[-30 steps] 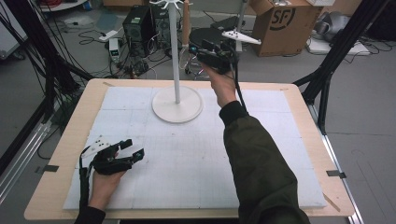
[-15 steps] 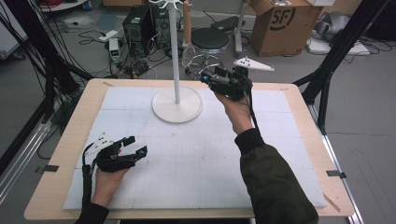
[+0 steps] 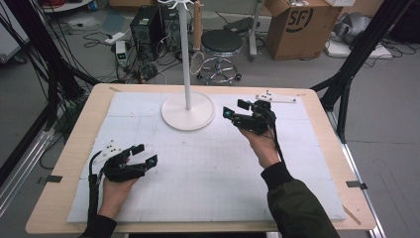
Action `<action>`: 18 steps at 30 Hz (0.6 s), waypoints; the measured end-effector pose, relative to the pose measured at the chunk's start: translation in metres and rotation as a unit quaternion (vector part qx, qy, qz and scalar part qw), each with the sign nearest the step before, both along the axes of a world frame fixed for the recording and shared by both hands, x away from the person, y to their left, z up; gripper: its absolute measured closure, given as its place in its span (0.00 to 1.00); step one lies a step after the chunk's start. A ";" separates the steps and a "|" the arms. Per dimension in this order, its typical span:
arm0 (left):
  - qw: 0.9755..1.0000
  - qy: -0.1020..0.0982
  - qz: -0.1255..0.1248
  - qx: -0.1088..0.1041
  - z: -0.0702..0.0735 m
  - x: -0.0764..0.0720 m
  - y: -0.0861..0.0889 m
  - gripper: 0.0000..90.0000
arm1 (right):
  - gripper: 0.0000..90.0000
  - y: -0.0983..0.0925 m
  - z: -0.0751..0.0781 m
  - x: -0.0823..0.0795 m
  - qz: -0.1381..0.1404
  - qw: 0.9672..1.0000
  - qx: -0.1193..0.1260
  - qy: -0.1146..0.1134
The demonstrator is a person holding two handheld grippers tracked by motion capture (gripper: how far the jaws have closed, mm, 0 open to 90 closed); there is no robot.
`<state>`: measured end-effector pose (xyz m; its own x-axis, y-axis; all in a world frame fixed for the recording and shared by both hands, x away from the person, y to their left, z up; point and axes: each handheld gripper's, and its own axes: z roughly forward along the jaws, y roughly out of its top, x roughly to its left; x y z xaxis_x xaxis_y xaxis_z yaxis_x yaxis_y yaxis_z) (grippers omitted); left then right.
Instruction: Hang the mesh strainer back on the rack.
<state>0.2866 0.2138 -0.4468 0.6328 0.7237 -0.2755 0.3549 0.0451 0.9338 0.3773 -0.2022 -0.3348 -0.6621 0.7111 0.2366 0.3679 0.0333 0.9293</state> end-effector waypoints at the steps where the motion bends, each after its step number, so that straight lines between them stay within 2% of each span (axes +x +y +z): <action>1: 1.000 0.000 0.000 0.000 0.000 0.000 0.000 0.26 | 0.30 -0.001 -0.004 -0.002 0.001 1.000 -0.001 0.001; 7: 1.000 0.001 -0.002 0.005 -0.001 -0.001 -0.002 0.25 | 0.28 -0.009 -0.023 -0.012 -0.002 1.000 -0.005 0.019; 18: 1.000 -0.002 -0.003 0.008 0.000 -0.005 0.000 0.25 | 0.27 -0.007 -0.043 -0.023 0.011 0.999 -0.014 0.038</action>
